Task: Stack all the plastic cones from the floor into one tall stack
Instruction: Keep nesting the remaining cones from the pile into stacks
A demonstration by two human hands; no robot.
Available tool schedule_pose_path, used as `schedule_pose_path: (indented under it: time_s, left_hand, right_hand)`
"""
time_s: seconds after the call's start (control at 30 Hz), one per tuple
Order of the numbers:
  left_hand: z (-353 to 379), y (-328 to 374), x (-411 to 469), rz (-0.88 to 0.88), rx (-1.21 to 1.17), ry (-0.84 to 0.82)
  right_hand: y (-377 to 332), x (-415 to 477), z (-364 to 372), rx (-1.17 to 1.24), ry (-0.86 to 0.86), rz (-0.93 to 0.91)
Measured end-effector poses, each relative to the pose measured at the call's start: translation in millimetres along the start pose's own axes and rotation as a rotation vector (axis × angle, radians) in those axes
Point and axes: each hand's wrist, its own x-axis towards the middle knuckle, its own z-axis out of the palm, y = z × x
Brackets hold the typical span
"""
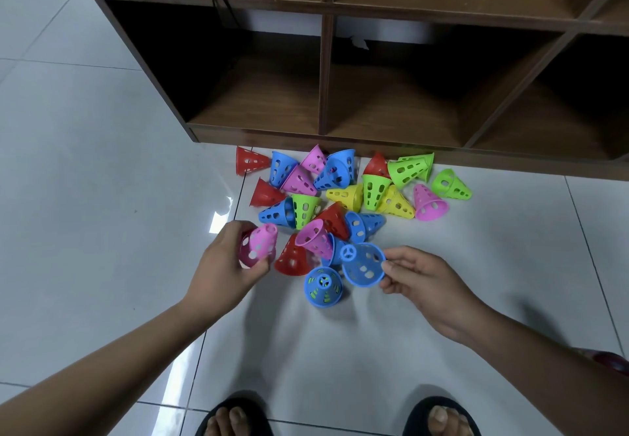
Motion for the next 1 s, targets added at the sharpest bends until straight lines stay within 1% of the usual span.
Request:
schedule_pose_path:
  time_s: [0.13, 0.23, 0.3, 0.4, 0.5, 0.6, 0.67, 0.7, 0.77, 0.87, 0.93, 1.0]
  left_hand:
    - [-3, 32, -5, 0.021, -0.16, -0.027]
    - [-6, 58, -10, 0.061, -0.303, -0.047]
    - [-8, 73, -14, 0.095, -0.353, -0.049]
    - [-5, 84, -20, 0.133, -0.365, -0.076]
    - [3, 85, -25, 0.149, -0.343, -0.145]
    - [15, 74, -28, 0.162, -0.245, -0.244]
    - [21, 62, -29, 0.174, -0.18, -0.304]
    - [23, 57, -29, 0.178, -0.164, -0.32]
    - [23, 49, -28, 0.182, -0.161, -0.33]
    - [20, 41, -24, 0.189, -0.136, -0.301]
    - [19, 35, -20, 0.18, -0.113, -0.272]
    - [18, 31, -19, 0.201, -0.084, -0.252]
  right_hand:
    - [-6, -4, 21, 0.007, -0.071, 0.017]
    - [-3, -2, 31, -0.012, -0.086, 0.032]
    - [-1, 2, 35, -0.044, -0.084, 0.036]
    - [3, 7, 39, -0.122, -0.085, 0.042]
    - [5, 10, 42, -0.195, -0.098, 0.066]
    - [9, 18, 39, -0.332, -0.034, 0.053]
    - [12, 27, 32, -0.499, 0.03, -0.011]
    - [13, 30, 28, -0.594, 0.036, -0.066]
    - [10, 35, 23, -0.761, -0.008, -0.215]
    - [3, 39, 20, -0.938, -0.132, -0.402]
    - [-2, 42, 22, -1.004, -0.177, -0.448]
    - [-7, 44, 26, -1.004, -0.194, -0.439]
